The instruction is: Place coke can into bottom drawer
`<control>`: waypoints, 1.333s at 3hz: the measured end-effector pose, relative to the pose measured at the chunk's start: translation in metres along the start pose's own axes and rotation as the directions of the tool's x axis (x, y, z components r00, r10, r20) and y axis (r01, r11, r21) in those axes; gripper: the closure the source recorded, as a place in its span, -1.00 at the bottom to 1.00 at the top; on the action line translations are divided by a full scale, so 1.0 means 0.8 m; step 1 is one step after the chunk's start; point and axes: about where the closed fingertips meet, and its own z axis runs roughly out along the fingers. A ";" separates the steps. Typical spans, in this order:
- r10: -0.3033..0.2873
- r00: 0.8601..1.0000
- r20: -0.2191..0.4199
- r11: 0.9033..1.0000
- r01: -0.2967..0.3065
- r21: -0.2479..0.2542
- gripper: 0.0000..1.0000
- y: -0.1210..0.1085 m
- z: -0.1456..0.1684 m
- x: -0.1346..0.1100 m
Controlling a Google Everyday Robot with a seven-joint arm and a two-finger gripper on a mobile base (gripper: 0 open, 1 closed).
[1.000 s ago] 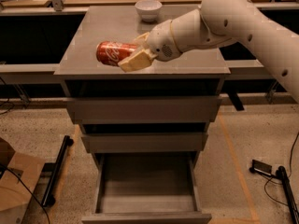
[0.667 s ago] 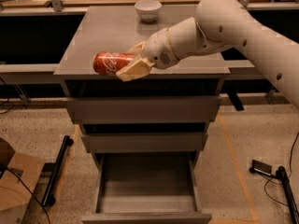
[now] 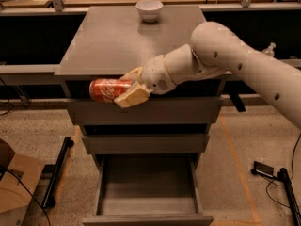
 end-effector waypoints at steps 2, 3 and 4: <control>-0.044 0.996 0.082 0.997 0.039 0.068 1.00 0.032 0.039 0.083; -0.010 0.994 0.112 0.992 -0.004 0.124 1.00 0.030 0.060 0.130; -0.009 0.994 0.112 0.991 -0.006 0.136 1.00 0.026 0.063 0.131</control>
Offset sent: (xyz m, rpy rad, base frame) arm -0.0263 -0.0194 -0.1254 0.1441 -0.1171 -0.1194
